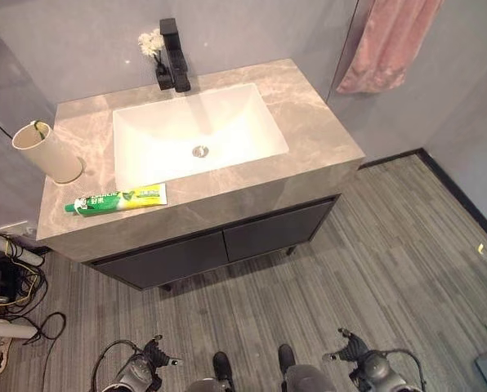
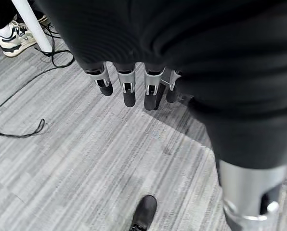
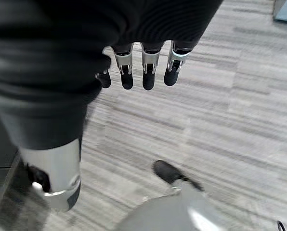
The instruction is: Put brush and paste in cup on sink, flatten towel.
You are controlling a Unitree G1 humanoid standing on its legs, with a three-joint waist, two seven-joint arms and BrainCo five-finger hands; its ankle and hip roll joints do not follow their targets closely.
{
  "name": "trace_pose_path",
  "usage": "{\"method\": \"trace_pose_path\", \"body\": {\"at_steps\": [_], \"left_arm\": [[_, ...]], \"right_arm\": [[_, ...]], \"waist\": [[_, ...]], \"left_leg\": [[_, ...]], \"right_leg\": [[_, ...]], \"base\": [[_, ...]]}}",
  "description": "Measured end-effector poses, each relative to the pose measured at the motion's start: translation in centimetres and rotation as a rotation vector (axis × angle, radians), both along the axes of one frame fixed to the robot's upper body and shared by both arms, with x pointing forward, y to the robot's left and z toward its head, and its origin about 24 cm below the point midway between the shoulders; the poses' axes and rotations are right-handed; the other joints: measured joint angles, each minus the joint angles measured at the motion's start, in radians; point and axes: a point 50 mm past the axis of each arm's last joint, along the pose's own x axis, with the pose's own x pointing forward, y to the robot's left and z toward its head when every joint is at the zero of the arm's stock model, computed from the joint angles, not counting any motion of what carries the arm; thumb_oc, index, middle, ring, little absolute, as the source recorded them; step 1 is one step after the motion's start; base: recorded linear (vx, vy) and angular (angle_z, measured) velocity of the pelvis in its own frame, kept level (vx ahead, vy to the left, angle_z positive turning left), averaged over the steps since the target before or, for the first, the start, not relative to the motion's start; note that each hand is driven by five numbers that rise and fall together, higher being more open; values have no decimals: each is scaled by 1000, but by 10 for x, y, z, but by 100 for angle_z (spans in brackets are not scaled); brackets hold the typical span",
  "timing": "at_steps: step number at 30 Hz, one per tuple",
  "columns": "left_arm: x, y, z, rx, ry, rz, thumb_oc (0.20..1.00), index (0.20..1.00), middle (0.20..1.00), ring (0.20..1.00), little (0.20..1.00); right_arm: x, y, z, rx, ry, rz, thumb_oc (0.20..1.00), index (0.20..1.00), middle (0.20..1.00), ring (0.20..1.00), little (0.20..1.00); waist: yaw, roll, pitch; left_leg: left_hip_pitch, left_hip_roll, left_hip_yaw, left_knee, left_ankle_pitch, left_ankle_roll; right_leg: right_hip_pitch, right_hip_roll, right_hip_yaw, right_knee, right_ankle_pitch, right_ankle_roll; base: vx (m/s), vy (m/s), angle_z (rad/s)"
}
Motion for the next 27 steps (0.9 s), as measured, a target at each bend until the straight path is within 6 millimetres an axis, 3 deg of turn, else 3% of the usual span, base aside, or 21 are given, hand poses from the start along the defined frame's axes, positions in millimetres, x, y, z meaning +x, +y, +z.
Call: {"method": "trace_pose_path", "body": {"at_steps": [6, 9, 11, 12, 13, 14, 15, 17, 18, 19, 20, 21, 22, 23, 25, 27], "left_arm": [[-4, 2, 0, 5, 5, -9, 1000, 1000, 1000, 1000, 1000], [-1, 2, 1, 2, -7, -15, 1000, 1000, 1000, 1000, 1000], [-2, 2, 0, 2, -4, -15, 1000, 1000, 1000, 1000, 1000], [-3, 3, 0, 4, -3, -15, 1000, 1000, 1000, 1000, 1000], [-2, 4, 1, 5, -6, -16, 1000, 1000, 1000, 1000, 1000], [0, 9, 3, 22, -8, -15, 1000, 1000, 1000, 1000, 1000], [0, 9, 3, 20, -10, -13, 1000, 1000, 1000, 1000, 1000], [-2, 6, 2, 10, -8, -14, 1000, 1000, 1000, 1000, 1000], [-1, 6, 2, 10, -9, -13, 1000, 1000, 1000, 1000, 1000], [4, 6, 3, 15, -15, -13, 1000, 1000, 1000, 1000, 1000], [4, 8, 4, 18, -14, -13, 1000, 1000, 1000, 1000, 1000], [3, 9, 4, 21, -12, -14, 1000, 1000, 1000, 1000, 1000], [-3, 14, 3, 33, 1, -11, 1000, 1000, 1000, 1000, 1000], [-9, 16, 2, 39, 18, -2, 1000, 1000, 1000, 1000, 1000], [-23, 11, -5, 26, 57, -6, 1000, 1000, 1000, 1000, 1000], [-24, 7, -6, 17, 63, -8, 1000, 1000, 1000, 1000, 1000]], "right_arm": [[0, 2, 2, 12, -23, 11, 1000, 1000, 1000, 1000, 1000], [-1, -1, 2, 7, -22, 7, 1000, 1000, 1000, 1000, 1000], [-1, -1, 3, 13, -25, 2, 1000, 1000, 1000, 1000, 1000], [-2, 0, 2, 21, -26, -1, 1000, 1000, 1000, 1000, 1000], [-3, 2, 2, 25, -25, 3, 1000, 1000, 1000, 1000, 1000], [-5, 5, 1, 37, -19, 1, 1000, 1000, 1000, 1000, 1000], [-2, 5, 1, 37, -24, 3, 1000, 1000, 1000, 1000, 1000], [1, 6, 3, 38, -36, 6, 1000, 1000, 1000, 1000, 1000], [1, 6, 3, 39, -39, 6, 1000, 1000, 1000, 1000, 1000], [-2, 7, 1, 40, -27, 16, 1000, 1000, 1000, 1000, 1000], [-4, 8, 0, 44, -21, 15, 1000, 1000, 1000, 1000, 1000], [-8, 10, -2, 47, -9, 10, 1000, 1000, 1000, 1000, 1000], [-17, 12, -7, 56, 19, 1, 1000, 1000, 1000, 1000, 1000], [-23, 13, -11, 57, 42, -7, 1000, 1000, 1000, 1000, 1000], [-30, 7, -14, 41, 69, -12, 1000, 1000, 1000, 1000, 1000], [-20, 2, -9, 19, 45, -1, 1000, 1000, 1000, 1000, 1000]], "waist": [[-5, -8, 13], [-8, -6, 26], [-8, -7, 37], [-14, -2, 42], [-19, 2, 44], [-25, -29, 54], [-18, -39, 54], [-12, -34, 48], [-11, -37, 49], [-12, -42, 50], [-9, -46, 50], [-11, -59, 43], [-11, -93, 22], [-5, -104, 12], [-4, -57, -33], [-6, -44, -34]], "left_leg": [[32, -10, -12, -6, -21, 27], [36, -18, -35, -1, -15, 50], [46, -27, -52, -1, -15, 74], [47, -17, -63, -1, -14, 73], [44, -13, -87, -1, -15, 74], [44, -25, -81, -1, -12, 75], [44, -35, -74, 0, -14, 76], [33, -33, -87, 1, -25, 75], [28, -34, -107, 13, -32, 66], [25, -33, -147, 19, -39, 58], [40, -32, -161, 12, -40, 51], [66, -34, -178, 6, -45, 28], [91, -46, -198, 6, -59, 4], [117, -35, -215, 2, -75, -19], [118, 46, -230, 16, -103, -70], [113, 84, -242, 48, -105, -84]], "right_leg": [[-45, -7, 2, 159, -5, 9], [-128, -15, 1, 340, -10, 11], [-169, 10, 27, 427, -49, 4], [-182, 73, 94, 440, -95, 3], [-181, 120, 128, 404, -111, 4], [-187, 96, 15, 250, -100, -2], [-194, 72, -31, 192, -82, -9], [-216, 48, -35, 97, -39, 19], [-228, 38, -1, 45, -10, 30], [-190, 10, 57, -109, 64, 47], [-177, -3, 55, -130, 90, 36], [-146, -18, 57, -136, 111, 29], [-106, -39, 65, -133, 114, 32], [-81, -32, 72, -133, 192, 45], [-47, 39, 22, -158, 180, 15], [-30, 73, -4, -166, 177, -19]], "base": [[38, 173, 5], [37, 117, 20], [80, 59, 9], [74, -9, 20], [90, -70, 67], [68, -63, 58], [178, -163, 47], [166, -150, 9], [125, -162, 53], [124, -164, 59], [127, -181, 79], [116, -149, 56], [115, -149, 54], [175, -204, 51], [221, -280, 31], [127, -228, 20]]}}
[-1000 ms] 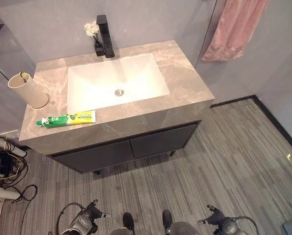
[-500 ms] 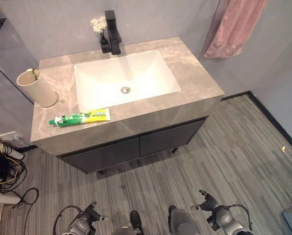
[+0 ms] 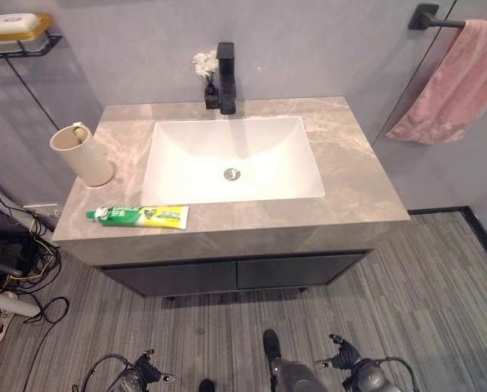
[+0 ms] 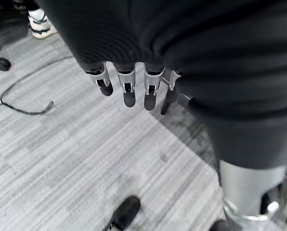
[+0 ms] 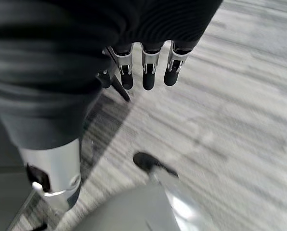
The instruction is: Put brush and paste in cup on sink, flatten towel.
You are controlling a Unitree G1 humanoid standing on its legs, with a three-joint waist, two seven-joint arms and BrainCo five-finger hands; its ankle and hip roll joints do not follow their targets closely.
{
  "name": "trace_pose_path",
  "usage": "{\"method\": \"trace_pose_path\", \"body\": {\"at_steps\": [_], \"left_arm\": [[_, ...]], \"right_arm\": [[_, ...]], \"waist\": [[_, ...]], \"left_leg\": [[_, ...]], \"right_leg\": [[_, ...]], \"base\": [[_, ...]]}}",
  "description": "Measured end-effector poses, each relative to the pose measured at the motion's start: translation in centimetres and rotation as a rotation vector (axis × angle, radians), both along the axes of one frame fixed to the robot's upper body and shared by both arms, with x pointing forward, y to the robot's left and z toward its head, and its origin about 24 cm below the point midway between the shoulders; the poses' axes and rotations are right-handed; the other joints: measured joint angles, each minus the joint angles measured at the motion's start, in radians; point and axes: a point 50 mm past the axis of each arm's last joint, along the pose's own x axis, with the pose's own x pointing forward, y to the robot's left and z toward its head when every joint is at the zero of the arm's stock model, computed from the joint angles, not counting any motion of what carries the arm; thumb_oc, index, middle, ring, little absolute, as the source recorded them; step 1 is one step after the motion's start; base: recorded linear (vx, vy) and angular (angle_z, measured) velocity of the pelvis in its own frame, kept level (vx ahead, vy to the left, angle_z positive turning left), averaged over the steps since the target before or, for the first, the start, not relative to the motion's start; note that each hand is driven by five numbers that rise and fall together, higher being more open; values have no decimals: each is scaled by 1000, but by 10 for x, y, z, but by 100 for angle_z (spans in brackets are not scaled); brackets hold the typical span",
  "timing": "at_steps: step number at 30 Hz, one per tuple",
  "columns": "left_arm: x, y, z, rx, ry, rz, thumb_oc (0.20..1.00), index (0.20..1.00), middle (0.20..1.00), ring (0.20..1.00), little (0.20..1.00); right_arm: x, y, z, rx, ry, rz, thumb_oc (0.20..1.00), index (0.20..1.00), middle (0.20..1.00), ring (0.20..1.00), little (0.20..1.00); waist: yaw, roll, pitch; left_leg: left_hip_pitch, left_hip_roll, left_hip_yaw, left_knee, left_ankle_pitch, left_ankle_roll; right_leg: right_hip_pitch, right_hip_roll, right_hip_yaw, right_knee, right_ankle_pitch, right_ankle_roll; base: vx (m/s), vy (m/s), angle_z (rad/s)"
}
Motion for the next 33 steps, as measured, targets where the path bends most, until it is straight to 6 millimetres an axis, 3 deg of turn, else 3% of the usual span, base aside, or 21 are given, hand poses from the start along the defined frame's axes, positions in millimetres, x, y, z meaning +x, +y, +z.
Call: {"method": "trace_pose_path", "body": {"at_steps": [3, 5, 9, 10, 12, 14, 20, 24, 28, 30, 33], "left_arm": [[3, -4, 0, -11, -9, -3, 1000, 1000, 1000, 1000, 1000], [16, -9, 3, -21, -40, -12, 1000, 1000, 1000, 1000, 1000], [34, -14, 9, -32, -95, -30, 1000, 1000, 1000, 1000, 1000], [47, -22, 13, -39, -123, -58, 1000, 1000, 1000, 1000, 1000], [55, -29, 15, -48, -142, -91, 1000, 1000, 1000, 1000, 1000], [61, -30, 18, -47, -177, -98, 1000, 1000, 1000, 1000, 1000], [29, -22, 8, 7, -110, -149, 1000, 1000, 1000, 1000, 1000], [37, -23, 17, 44, -183, -269, 1000, 1000, 1000, 1000, 1000], [62, -12, 46, 157, -326, -518, 1000, 1000, 1000, 1000, 1000], [74, -1, 80, 227, -442, -706, 1000, 1000, 1000, 1000, 1000], [84, 18, 119, 303, -566, -769, 1000, 1000, 1000, 1000, 1000]], "right_arm": [[10, -8, 7, -42, -24, 31, 1000, 1000, 1000, 1000, 1000], [17, -15, 13, -67, -49, 39, 1000, 1000, 1000, 1000, 1000], [16, -18, 13, -79, -47, 37, 1000, 1000, 1000, 1000, 1000], [18, -20, 14, -88, -58, 35, 1000, 1000, 1000, 1000, 1000], [16, -22, 14, -99, -51, 29, 1000, 1000, 1000, 1000, 1000], [21, -15, 14, -85, -61, 41, 1000, 1000, 1000, 1000, 1000], [18, -12, 13, -92, -61, 62, 1000, 1000, 1000, 1000, 1000], [25, -12, 17, -112, -99, 62, 1000, 1000, 1000, 1000, 1000], [25, -19, 16, -141, -88, 42, 1000, 1000, 1000, 1000, 1000], [32, -30, 20, -170, -105, 10, 1000, 1000, 1000, 1000, 1000], [32, -45, 21, -212, -71, -23, 1000, 1000, 1000, 1000, 1000]], "waist": [[2, 3, -1], [-2, 10, -5], [-5, 23, -5], [-22, 28, -5], [-49, 41, -12], [-30, 38, -12], [-5, 53, -25], [24, 57, -25], [60, 58, -21], [78, 68, 4], [99, 92, 19]], "left_leg": [[-12, 24, -7, 40, 12, -19], [-30, 41, -5, 41, 39, -63], [-32, 52, 32, 24, 58, -70], [-62, 56, 132, 32, 70, -73], [-94, 57, 278, 38, 51, -20], [-98, 43, 264, 29, 43, -9], [-61, 1, 241, -54, 63, 11], [-64, -6, 212, -49, 78, 3], [-63, -11, 168, -49, 78, 3], [-67, -16, 157, -49, 83, 2], [-71, -21, 153, -55, 80, 5]], "right_leg": [[20, 19, -26, 0, -19, -29], [23, 22, -61, 0, -32, -43], [33, 27, -109, 0, -45, -50], [39, 12, -154, 0, -45, -57], [27, 1, -208, -8, -60, -55], [13, -5, -188, 1, -58, -50], [21, -28, -172, 1, -43, -21], [30, -40, -201, 1, -37, -11], [53, -49, -242, 0, -53, -2], [53, -55, -252, 1, -54, 1], [56, -62, -258, -1, -57, 9]], "base": [[57, -139, 21], [50, -127, 40], [10, -66, 44], [-18, -25, 83], [20, 20, 85], [44, 32, 3], [22, 53, -2], [-18, 39, 21], [-40, 47, 33], [-14, 39, 18], [26, 39, 5]]}}
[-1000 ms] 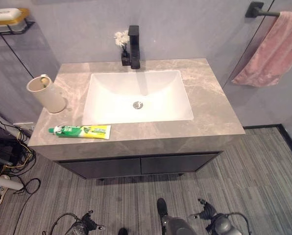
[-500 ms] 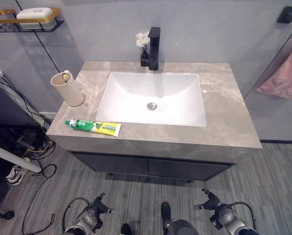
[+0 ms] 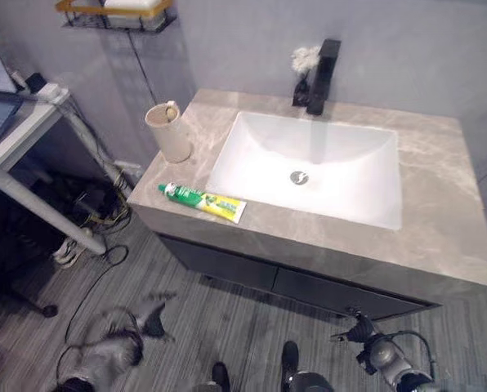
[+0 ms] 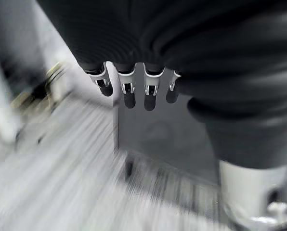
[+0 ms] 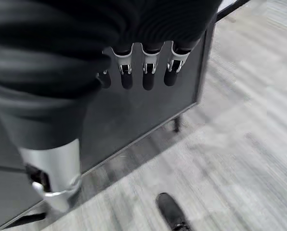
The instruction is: Put brush and paste in cup on sink, flatten towel.
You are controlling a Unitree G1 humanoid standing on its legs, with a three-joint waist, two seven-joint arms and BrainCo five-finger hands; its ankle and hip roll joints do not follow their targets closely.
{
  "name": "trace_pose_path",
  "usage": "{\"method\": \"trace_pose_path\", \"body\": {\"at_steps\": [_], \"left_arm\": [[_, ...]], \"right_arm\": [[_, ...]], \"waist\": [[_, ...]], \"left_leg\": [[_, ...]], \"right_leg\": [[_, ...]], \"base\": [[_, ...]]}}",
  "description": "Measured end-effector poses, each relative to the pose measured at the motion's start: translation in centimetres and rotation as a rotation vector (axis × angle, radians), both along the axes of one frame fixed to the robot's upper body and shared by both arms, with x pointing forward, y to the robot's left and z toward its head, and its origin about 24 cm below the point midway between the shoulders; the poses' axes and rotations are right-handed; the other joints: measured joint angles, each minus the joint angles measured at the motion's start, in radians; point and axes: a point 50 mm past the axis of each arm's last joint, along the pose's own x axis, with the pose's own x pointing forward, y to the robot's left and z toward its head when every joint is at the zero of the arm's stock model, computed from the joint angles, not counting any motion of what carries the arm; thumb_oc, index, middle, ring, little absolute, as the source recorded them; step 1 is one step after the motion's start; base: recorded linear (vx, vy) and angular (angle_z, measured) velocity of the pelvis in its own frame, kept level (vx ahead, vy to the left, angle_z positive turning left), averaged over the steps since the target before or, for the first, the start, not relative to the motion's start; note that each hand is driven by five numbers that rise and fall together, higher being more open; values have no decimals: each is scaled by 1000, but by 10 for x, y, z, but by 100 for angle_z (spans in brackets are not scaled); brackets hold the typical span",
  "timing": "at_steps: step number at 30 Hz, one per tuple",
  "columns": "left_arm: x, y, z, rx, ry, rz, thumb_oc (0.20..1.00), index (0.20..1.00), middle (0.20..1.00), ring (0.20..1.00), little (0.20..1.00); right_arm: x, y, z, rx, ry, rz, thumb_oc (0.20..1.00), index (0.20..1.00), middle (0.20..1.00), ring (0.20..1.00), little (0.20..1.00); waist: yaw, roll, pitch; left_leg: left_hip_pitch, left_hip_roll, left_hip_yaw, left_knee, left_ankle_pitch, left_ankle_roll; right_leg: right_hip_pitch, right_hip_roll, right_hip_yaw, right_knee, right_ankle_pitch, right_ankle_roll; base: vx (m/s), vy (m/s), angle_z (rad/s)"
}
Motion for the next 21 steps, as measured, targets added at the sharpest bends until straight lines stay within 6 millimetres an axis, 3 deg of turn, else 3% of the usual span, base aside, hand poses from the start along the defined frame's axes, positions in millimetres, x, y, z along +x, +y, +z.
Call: {"method": "trace_pose_path", "body": {"at_steps": [1, 3, 4, 6, 10, 13, 21], "left_arm": [[2, 4, 14, 8, -35, -28, 1000, 1000, 1000, 1000, 1000], [-11, 11, 57, 73, -74, -214, 1000, 1000, 1000, 1000, 1000], [-15, 11, 68, 85, -83, -264, 1000, 1000, 1000, 1000, 1000], [-16, 9, 78, 50, -102, -290, 1000, 1000, 1000, 1000, 1000], [-17, -8, 95, 27, -117, -420, 1000, 1000, 1000, 1000, 1000], [-25, -22, 121, -3, -133, -527, 1000, 1000, 1000, 1000, 1000], [-6, -15, 166, -28, -328, -454, 1000, 1000, 1000, 1000, 1000]], "right_arm": [[-4, -4, -2, -12, 24, -8, 1000, 1000, 1000, 1000, 1000], [-17, -15, -5, -61, 80, -2, 1000, 1000, 1000, 1000, 1000], [-23, -19, -5, -79, 99, 8, 1000, 1000, 1000, 1000, 1000], [-32, -22, -8, -97, 126, 21, 1000, 1000, 1000, 1000, 1000], [-27, -16, -8, -104, 122, 74, 1000, 1000, 1000, 1000, 1000], [-27, -5, -10, -105, 130, 170, 1000, 1000, 1000, 1000, 1000], [-27, 5, -13, -81, 150, 227, 1000, 1000, 1000, 1000, 1000]], "waist": [[10, 7, 4], [14, 8, 7], [15, 13, 5], [12, 18, 3], [13, 18, 6], [10, 18, 5], [8, 35, -7]], "left_leg": [[5, -1, -3, 0, 0, 0], [6, -3, -5, -1, 0, 1], [9, -4, -8, 0, 0, 1], [16, -9, -16, 0, -1, 1], [23, -11, -17, -1, -1, 1], [25, -12, -18, -1, -3, -1], [2, -13, -18, -1, -5, -5]], "right_leg": [[2, -2, -3, -7, 0, 0], [5, -3, -7, -4, -2, 2], [11, -5, -10, -1, -2, 3], [19, -9, -15, 1, -6, 10], [26, -12, -15, 0, -5, 12], [30, -13, -15, -7, -7, 14], [9, -14, -13, -6, -5, 15]], "base": [[59, 48, 9], [65, 44, 8], [49, 32, 11], [32, 26, 9], [7, 9, 0], [12, 6, 0], [0, 0, 0]]}}
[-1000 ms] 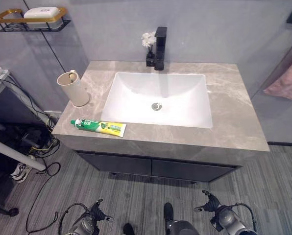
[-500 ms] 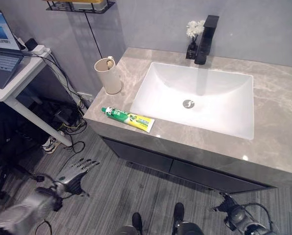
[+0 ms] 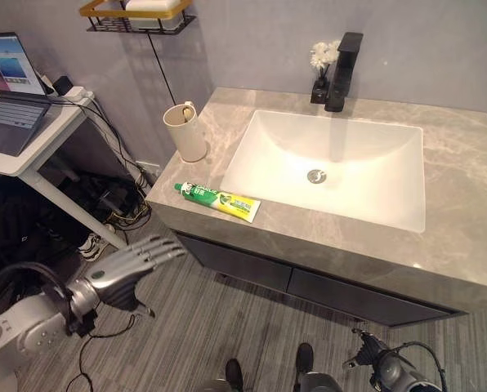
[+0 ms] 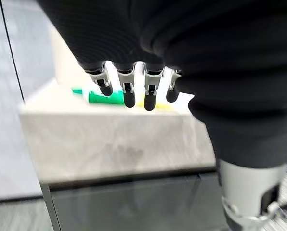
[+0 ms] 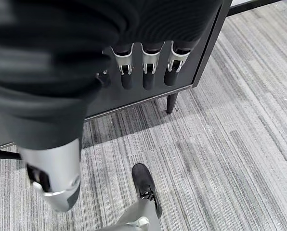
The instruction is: Put brush and paste in cup on sink, flatten towel.
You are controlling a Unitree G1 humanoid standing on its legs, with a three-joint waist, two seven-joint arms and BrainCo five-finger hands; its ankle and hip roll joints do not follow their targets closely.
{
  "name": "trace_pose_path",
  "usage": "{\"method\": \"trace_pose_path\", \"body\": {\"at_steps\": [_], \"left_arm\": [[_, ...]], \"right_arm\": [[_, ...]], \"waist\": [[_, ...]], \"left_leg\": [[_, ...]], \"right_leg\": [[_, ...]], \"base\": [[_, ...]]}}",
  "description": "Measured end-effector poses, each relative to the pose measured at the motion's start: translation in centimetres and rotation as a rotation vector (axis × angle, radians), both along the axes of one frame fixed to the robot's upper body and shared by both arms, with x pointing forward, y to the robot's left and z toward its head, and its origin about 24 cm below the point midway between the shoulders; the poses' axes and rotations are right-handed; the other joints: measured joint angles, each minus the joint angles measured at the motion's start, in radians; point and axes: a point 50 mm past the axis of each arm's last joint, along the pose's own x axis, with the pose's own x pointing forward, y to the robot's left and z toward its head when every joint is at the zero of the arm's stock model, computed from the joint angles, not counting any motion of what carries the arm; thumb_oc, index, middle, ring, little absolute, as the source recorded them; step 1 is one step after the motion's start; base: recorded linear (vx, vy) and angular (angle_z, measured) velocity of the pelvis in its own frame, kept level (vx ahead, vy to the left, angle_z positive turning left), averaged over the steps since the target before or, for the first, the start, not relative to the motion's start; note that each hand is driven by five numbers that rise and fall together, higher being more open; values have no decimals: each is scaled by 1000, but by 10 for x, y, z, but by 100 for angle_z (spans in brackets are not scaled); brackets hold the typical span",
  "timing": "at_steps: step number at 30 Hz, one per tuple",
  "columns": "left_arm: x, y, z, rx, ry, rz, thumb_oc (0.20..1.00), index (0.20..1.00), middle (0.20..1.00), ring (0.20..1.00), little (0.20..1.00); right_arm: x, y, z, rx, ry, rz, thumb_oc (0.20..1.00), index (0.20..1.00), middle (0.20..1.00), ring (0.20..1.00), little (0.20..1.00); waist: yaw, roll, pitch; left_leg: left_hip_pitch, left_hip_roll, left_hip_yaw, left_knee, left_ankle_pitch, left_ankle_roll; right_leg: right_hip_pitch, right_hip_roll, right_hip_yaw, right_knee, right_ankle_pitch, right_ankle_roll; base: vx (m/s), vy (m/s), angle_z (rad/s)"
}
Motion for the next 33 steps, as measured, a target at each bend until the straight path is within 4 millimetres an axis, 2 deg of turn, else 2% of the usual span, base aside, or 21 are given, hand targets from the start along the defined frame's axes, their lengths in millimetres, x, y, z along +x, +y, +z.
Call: {"method": "trace_pose_path", "body": {"at_steps": [1, 7, 11, 17, 23, 27, 33], "left_arm": [[6, 5, 14, -42, -58, 44, 1000, 1000, 1000, 1000, 1000], [17, 20, 38, -151, -193, 159, 1000, 1000, 1000, 1000, 1000], [22, 32, 40, -149, -206, 226, 1000, 1000, 1000, 1000, 1000], [30, 54, 40, -139, -216, 334, 1000, 1000, 1000, 1000, 1000], [40, 59, 48, -144, -251, 355, 1000, 1000, 1000, 1000, 1000], [46, 61, 44, -140, -234, 378, 1000, 1000, 1000, 1000, 1000], [56, 58, 45, -136, -225, 376, 1000, 1000, 1000, 1000, 1000]], "right_arm": [[0, 1, 0, 0, 4, 5, 1000, 1000, 1000, 1000, 1000], [7, 5, 2, 16, -5, 17, 1000, 1000, 1000, 1000, 1000], [11, 7, 3, 16, -5, 18, 1000, 1000, 1000, 1000, 1000], [-4, -2, -1, -15, 59, -5, 1000, 1000, 1000, 1000, 1000], [-8, -2, -2, -12, 61, -10, 1000, 1000, 1000, 1000, 1000], [0, 1, 1, -2, 30, 2, 1000, 1000, 1000, 1000, 1000], [13, 8, 6, 23, -18, 17, 1000, 1000, 1000, 1000, 1000]], "waist": [[-3, 3, -2], [-11, 12, -10], [-24, 13, -11], [-51, 8, -12], [-60, -21, -14], [-62, -46, -6], [-79, -60, 5]], "left_leg": [[-12, -1, 0, 1, 5, 1], [-36, -5, 29, 2, 8, 4], [-49, -5, 57, 5, 7, 3], [-86, -3, 79, 1, 7, 3], [-136, -5, 85, 1, 13, 0], [-138, -4, 107, 1, 16, 2], [-159, -6, 112, 1, 16, 3]], "right_leg": [[-14, 0, 0, 6, 6, -5], [-56, 1, 30, 7, 20, -4], [-84, 4, 57, 7, 27, -5], [-133, 9, 83, 7, 35, -9], [-188, 8, 91, 7, 48, -13], [-200, 12, 110, 7, 54, -11], [-222, 11, 116, 7, 59, -12]], "base": [[0, 0, 0], [-8, 20, -14], [6, 6, -17], [0, 0, -15], [0, 1, -1], [27, 8, -12], [7, 6, -3]]}}
